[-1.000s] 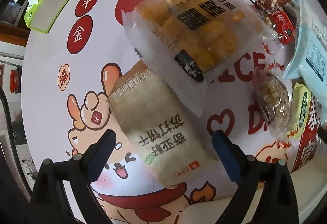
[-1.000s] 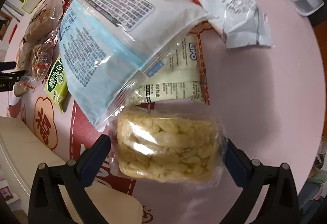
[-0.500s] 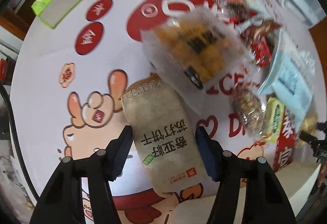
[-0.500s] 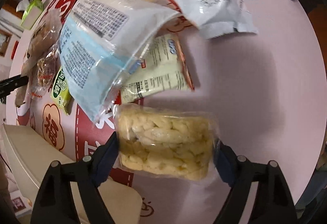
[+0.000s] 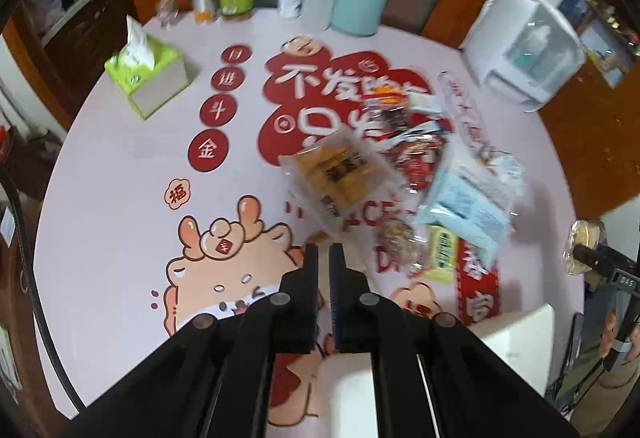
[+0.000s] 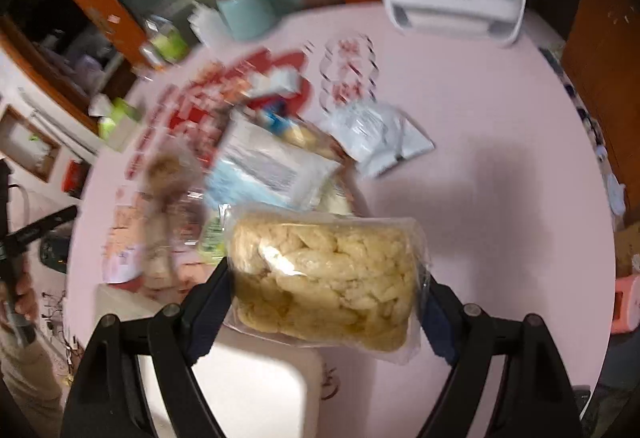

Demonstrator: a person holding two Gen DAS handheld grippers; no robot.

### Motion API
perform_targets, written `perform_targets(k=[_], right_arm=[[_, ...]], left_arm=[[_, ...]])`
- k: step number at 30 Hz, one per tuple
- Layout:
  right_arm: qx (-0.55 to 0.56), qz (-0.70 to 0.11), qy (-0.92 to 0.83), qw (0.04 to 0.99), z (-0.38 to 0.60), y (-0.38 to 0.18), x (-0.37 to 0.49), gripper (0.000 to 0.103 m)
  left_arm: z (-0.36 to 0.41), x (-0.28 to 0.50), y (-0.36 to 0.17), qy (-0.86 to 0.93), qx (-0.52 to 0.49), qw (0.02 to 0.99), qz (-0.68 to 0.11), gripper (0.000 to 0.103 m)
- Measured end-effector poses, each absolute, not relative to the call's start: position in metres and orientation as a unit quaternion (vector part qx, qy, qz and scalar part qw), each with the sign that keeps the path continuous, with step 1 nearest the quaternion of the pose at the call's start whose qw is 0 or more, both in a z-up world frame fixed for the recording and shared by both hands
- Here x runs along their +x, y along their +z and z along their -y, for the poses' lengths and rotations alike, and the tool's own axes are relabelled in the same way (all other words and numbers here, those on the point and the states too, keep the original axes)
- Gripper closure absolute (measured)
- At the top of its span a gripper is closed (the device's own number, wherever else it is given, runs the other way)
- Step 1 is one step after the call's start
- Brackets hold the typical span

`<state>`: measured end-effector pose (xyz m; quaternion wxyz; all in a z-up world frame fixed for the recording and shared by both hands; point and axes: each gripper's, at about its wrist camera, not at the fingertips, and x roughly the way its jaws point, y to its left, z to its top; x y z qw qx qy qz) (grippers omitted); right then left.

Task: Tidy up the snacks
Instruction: 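Lower cracker bag into white tray and open right tool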

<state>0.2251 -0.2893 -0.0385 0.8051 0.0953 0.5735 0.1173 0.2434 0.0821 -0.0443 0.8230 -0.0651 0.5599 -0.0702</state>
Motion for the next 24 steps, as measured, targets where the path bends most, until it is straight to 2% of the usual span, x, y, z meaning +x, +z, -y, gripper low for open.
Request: perform_targets(k=[4, 8, 19, 22, 24], right_arm=[[0.078, -0.538, 0.160, 0.824, 0.270, 0.001, 0.183, 0.019], [0.050, -0.532, 0.209, 0.819, 0.234, 0.011, 0.151, 0.019], [-0.008, -0.556, 0.240, 0.796, 0.174, -0.030, 0.090, 0.017], [-0.021, -0.559, 0.236, 0.795, 0.165, -0.043, 0.080, 0.017], [-0.018, -0.560, 0.236, 0.794, 0.164, -0.049, 0.081, 0.016]], left_arm=[[-0.065, 0.218, -0.020, -0.103, -0.053, 0.830, -0.546, 0.100], [-0.045, 0.194, -0.005, -0.134, -0.043, 0.829, -0.541, 0.100], [-0.025, 0.170, -0.017, -0.149, -0.036, 0.823, -0.548, 0.100], [-0.026, 0.170, -0.028, -0.139, -0.035, 0.820, -0.553, 0.094], [-0.026, 0.171, -0.036, -0.135, -0.036, 0.818, -0.558, 0.080]])
